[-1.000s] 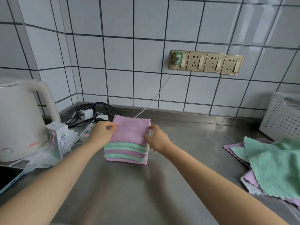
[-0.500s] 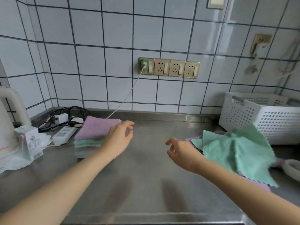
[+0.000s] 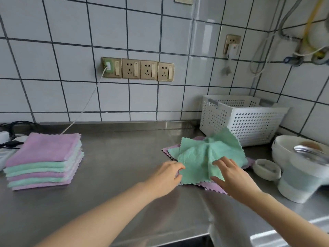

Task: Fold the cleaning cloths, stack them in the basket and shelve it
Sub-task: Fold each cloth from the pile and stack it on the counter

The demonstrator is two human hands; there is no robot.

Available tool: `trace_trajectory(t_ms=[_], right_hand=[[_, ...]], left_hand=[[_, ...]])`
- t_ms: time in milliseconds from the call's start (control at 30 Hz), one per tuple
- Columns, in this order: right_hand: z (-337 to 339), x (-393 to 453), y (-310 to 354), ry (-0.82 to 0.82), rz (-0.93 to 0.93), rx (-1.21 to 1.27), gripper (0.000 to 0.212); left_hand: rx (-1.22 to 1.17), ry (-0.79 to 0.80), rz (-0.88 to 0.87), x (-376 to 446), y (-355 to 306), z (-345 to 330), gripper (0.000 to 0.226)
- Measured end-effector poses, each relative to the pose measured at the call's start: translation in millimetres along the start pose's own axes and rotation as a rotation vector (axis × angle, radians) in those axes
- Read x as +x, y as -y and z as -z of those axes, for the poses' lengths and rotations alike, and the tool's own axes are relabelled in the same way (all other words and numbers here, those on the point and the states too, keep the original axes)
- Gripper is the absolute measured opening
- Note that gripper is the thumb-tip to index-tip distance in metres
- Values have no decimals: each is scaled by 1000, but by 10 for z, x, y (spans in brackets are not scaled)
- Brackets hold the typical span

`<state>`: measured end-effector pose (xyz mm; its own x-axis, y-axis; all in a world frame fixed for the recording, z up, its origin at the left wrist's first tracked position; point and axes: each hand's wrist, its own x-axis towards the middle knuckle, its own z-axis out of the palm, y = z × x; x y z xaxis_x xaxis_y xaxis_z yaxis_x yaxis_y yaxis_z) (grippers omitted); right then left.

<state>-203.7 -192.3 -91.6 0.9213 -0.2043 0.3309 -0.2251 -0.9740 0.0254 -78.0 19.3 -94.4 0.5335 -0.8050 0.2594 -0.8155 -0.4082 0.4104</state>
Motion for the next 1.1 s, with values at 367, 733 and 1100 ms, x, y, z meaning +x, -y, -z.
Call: trace_trajectory(t_ms=[367,733,1100], right_hand=[[-266,8,-151,-114,111,-200,26],[257,132,-40,-427,-218,560,24],[648,269,-139,-576,20,46,24]], left_hand=[[287,162,-44,237,-202,-409,52],[404,-116,79,562,-502,-399,30],[108,-717,-85,418,99,893,46]])
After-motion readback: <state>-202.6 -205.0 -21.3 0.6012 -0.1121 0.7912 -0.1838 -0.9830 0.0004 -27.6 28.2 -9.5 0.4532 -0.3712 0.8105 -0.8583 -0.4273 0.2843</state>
